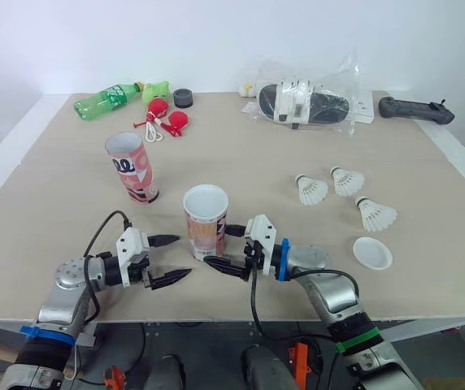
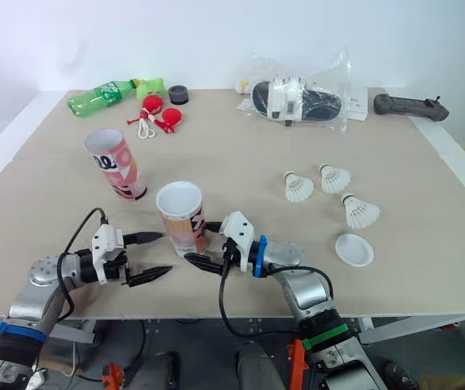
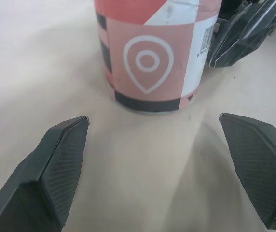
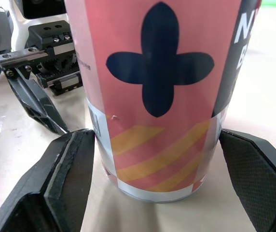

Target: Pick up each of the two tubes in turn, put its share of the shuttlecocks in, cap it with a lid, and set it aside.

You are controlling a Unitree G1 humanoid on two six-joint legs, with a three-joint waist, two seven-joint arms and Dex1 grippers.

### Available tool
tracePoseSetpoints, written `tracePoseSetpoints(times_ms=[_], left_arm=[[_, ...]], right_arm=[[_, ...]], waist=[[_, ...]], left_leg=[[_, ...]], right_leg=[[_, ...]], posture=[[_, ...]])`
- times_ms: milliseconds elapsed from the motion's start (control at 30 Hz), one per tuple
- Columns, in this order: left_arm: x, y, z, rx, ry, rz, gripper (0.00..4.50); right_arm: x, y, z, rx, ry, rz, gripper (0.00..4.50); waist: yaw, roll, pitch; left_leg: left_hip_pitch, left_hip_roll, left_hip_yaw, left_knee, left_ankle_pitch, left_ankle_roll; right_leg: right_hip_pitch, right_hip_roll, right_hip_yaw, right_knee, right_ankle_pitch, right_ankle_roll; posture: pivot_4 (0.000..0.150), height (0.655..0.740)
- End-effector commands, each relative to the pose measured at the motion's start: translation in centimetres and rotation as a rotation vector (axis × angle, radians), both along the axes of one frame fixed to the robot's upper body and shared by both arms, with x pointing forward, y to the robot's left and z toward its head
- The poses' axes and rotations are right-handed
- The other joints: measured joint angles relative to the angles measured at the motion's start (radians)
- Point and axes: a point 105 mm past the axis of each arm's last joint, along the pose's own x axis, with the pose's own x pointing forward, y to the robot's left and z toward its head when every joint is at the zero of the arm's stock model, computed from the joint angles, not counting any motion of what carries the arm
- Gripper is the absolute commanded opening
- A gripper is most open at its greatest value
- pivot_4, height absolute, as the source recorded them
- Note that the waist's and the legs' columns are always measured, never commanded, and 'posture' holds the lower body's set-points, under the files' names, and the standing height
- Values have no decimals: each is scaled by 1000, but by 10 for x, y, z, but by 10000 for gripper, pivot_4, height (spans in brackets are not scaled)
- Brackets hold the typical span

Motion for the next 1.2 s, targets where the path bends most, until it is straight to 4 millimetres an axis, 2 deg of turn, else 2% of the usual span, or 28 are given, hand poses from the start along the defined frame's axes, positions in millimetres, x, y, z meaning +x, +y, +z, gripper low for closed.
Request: tracePoseSetpoints(times_ms=[33, 167, 600, 633, 733, 1067, 1200], left_arm=[[-10, 17, -26, 34, 120, 58, 44668], [-13, 18, -27, 23, 127, 66, 44668], [-14, 16, -29, 17, 125, 73, 44668], [-14, 16, -29, 16, 125, 72, 45000], [-13, 15, -30, 16, 126, 72, 45000], [-12, 15, -30, 18, 125, 73, 45000], [-11, 14, -29, 14, 119, 75, 45000]], right_arm=[[-2, 13, 11, 13, -51, 43, 43571], [2, 22, 8, -10, -84, 35, 43571], [7, 32, 7, 3, -92, 35, 43571], [7, 32, 7, 5, -90, 34, 38579], [7, 32, 7, 6, -91, 35, 29866], [5, 29, 10, 2, -114, 50, 28942], [8, 21, 27, 60, -125, 22, 28942]], waist=[[0, 0, 0], [-1, 0, 0], [-1, 0, 0], [-1, 0, 0], [-1, 0, 0], [-1, 1, 0], [0, 1, 0]], left_leg=[[0, 1, 0, 0, 0, 0], [0, 3, 0, 0, 0, 0], [0, 5, 0, -1, 0, 0], [0, 5, 0, -1, 0, 0], [1, 5, 0, -1, 0, 0], [1, 5, 0, -1, 0, 0], [0, 5, 0, -1, 0, 0]], right_leg=[[0, 0, 0, 0, 0, 0], [-1, 3, 0, 0, 1, -1], [-1, 6, 0, 1, 1, -2], [-1, 6, 0, 1, 1, -2], [-1, 6, 0, 1, 1, -2], [-1, 6, 0, 1, 1, -2], [-1, 6, 0, 1, 1, -2]], posture=[[1500, 7400], [1500, 7400], [1500, 7400], [1500, 7400], [1500, 7400], [1500, 7400], [1500, 7400]])
